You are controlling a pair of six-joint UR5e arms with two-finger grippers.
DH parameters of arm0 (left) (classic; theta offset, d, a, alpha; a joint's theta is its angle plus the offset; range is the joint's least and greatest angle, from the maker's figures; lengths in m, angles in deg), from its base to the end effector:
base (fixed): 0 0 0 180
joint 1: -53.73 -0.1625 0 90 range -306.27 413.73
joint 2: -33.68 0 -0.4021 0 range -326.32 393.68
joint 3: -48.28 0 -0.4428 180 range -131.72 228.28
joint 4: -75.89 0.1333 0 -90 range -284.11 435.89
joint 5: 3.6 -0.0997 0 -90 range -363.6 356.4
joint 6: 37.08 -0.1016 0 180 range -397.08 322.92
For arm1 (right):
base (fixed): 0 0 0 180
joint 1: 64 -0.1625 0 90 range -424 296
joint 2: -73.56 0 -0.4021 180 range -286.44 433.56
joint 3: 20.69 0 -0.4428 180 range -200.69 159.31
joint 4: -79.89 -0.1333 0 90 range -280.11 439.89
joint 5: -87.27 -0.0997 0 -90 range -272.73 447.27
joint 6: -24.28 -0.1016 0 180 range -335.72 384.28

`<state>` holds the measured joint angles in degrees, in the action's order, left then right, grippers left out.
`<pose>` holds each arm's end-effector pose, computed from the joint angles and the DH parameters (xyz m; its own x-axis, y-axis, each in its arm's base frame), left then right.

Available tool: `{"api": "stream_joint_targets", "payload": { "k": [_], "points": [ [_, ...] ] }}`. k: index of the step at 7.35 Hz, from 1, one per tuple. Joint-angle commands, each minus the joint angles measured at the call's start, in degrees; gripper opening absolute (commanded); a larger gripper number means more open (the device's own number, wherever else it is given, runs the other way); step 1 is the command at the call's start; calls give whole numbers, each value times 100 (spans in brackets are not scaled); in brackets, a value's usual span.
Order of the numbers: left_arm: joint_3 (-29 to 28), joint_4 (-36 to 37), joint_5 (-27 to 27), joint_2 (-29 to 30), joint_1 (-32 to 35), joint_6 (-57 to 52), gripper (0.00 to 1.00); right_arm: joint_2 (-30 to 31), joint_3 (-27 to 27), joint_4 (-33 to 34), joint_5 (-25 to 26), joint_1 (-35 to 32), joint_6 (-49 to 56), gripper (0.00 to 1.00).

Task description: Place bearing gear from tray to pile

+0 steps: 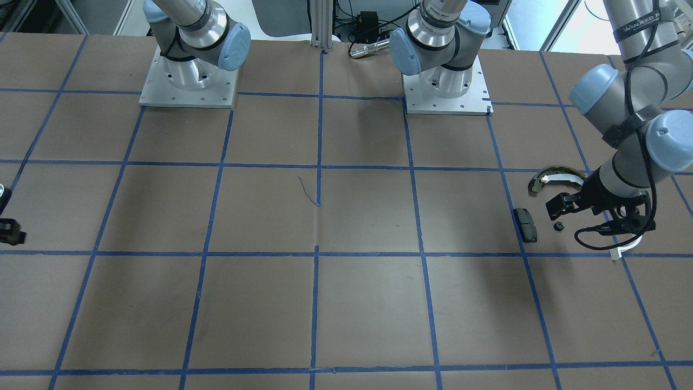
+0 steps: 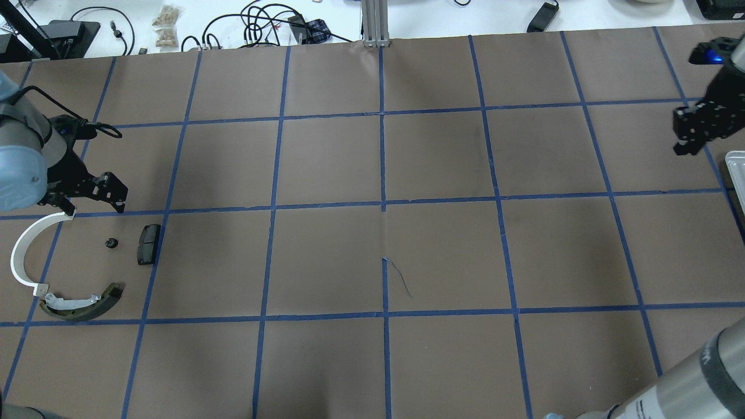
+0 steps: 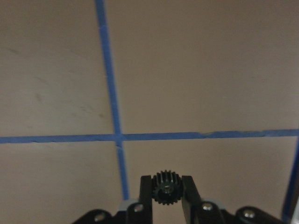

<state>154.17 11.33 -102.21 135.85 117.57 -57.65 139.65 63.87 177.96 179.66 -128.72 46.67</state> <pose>0.1455 -0.5641 0.2424 -0.9884 -0.0873 -0.1240 -0.0995 0.9905 0.0953 -0.1663 -0.6543 0.2720 -0.9983 0.0494 -0.0308 0.0430 0.9823 0.1825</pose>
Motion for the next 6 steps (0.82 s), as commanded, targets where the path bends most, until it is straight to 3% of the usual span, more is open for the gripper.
{"api": "stream_joint_targets", "payload": {
  "k": [1,3,4,6],
  "points": [
    [-532,-1168,489,-573,889,1417,100,150,60,-139,-763,-1485,-1958,0],
    [-1217,-2223,719,-1047,1776,2070,100,80,227,114,-1144,-2681,-3482,0],
    [-1438,-2376,720,-1241,2233,2431,100,88,445,386,-1415,-2930,-3748,0],
    [-1519,-2377,711,-1348,2527,2724,100,63,1129,1376,-1812,-3343,-4337,0]
  ]
}}
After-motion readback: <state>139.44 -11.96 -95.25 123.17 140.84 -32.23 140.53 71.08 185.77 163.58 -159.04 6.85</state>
